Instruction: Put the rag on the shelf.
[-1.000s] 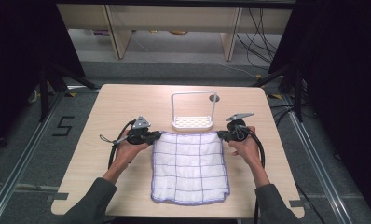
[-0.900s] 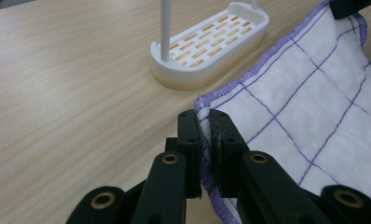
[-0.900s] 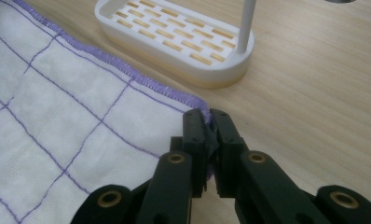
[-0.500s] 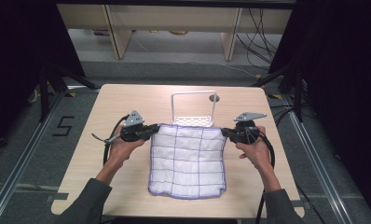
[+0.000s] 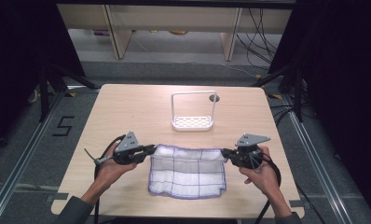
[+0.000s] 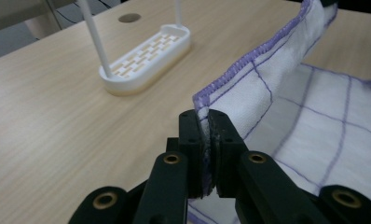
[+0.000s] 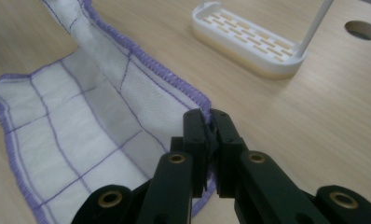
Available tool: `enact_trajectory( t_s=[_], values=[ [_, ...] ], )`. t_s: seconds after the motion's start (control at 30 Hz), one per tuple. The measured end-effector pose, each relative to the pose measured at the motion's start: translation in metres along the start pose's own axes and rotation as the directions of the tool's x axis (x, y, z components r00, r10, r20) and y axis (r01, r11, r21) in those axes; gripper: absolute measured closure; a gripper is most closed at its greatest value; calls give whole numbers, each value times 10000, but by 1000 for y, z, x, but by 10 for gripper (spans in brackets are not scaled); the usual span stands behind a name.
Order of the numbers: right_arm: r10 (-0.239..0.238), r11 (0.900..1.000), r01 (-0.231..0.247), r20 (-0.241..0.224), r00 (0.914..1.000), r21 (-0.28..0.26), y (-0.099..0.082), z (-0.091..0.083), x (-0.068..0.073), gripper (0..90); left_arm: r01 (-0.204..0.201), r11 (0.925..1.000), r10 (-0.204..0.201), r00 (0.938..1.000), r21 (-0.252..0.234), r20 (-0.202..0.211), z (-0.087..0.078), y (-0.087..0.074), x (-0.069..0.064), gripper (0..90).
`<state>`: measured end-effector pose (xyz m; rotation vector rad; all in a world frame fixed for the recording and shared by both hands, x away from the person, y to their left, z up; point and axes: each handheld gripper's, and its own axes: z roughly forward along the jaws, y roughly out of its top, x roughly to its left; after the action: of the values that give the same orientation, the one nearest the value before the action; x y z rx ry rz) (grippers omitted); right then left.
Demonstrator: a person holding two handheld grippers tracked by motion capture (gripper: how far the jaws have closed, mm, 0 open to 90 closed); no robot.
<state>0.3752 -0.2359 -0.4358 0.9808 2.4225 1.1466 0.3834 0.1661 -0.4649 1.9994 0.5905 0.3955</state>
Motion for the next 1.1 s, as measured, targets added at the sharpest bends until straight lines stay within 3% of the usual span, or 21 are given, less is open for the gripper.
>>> enact_trajectory(
  t_s=[0.03,0.1,0.17,0.33,0.37,0.4,0.53,0.57,0.67,0.7,0.73,0.77,0.8,0.83,0.87,0.9,0.97,1.0,1.03,1.07,1.1],
  values=[
    [-125,9999,125,-113,9999,14,-4,0,3,863,-113,9999,113,9999,37,106,-3,-4,-5,840],
    [124,9997,-121,-146,9998,215,-12,-4,10,863,-149,9998,146,9996,93,257,-7,-11,-13,839],
    [-44,9996,48,-148,9999,268,-21,-6,14,861,-178,9997,170,9987,163,477,-9,-19,-21,837],
    [-175,9983,196,-370,9992,548,-39,-5,28,859,-542,9951,471,9952,823,857,-10,-37,-38,834],
    [-184,9980,210,-427,9989,598,-42,-5,31,858,-449,9951,371,9955,882,875,-10,-39,-41,831],
    [-257,9973,291,-513,9984,669,-44,-4,32,858,-650,9923,557,9945,1050,889,-11,-41,-43,829],
    [-215,9956,264,-551,9983,895,-52,-3,36,853,-722,9929,632,9934,941,956,-11,-47,-50,824],
    [-284,9954,337,-596,9978,899,-54,-3,37,852,-600,9924,494,9939,1074,988,-12,-47,-52,822],
    [-275,9952,340,-710,9971,919,-58,-4,41,844,-690,9902,569,9934,1218,1001,-17,-51,-55,810],
    [-307,9945,384,-794,9964,970,-59,-4,42,837,-678,9915,554,9922,1107,1118,-17,-52,-57,805],
    [-232,9945,312,-801,9965,1002,-61,-5,44,820,-668,9894,520,9921,1291,1144,-19,-54,-58,794],
    [-148,9945,233,-834,9964,1018,-63,-5,46,781,-508,9914,369,9926,1205,1153,-19,-56,-61,783],
    [-37,9951,134,-990,9951,976,-65,-5,47,730,-587,9887,404,9905,1379,1317,-21,-56,-61,766],
    [-9,9956,115,-1134,9936,930,-67,-6,48,666,-305,9924,139,9903,1195,1380,-21,-58,-65,722],
    [307,9961,-214,-1086,9936,860,-69,-8,50,616,-20,9899,-184,9896,1414,1425,-25,-57,-67,668],
    [502,9964,-432,-983,9939,726,-69,-10,50,538,178,9925,-353,9890,1209,1439,-27,-56,-68,576],
    [755,9969,-722,-1142,9906,321,-69,-15,50,452,514,9960,-620,9864,725,1522,-35,-49,-67,502],
    [851,9964,-841,-1008,9913,138,-68,-19,50,430,657,9974,-691,9878,288,1399,-40,-45,-64,493],
    [1053,9941,-1073,-1096,9884,-132,-65,-23,48,415,1042,9945,-1040,9874,48,1190,-42,-41,-61,486],
    [995,9936,-1039,-901,9909,-449,-63,-25,44,416,1246,9922,-1232,9865,-67,1075,-42,-36,-52,479],
    [1387,9890,-1415,-619,9884,-433,-60,-25,42,415,1343,9909,-1330,9870,-91,903,-41,-33,-47,471]
  ],
)
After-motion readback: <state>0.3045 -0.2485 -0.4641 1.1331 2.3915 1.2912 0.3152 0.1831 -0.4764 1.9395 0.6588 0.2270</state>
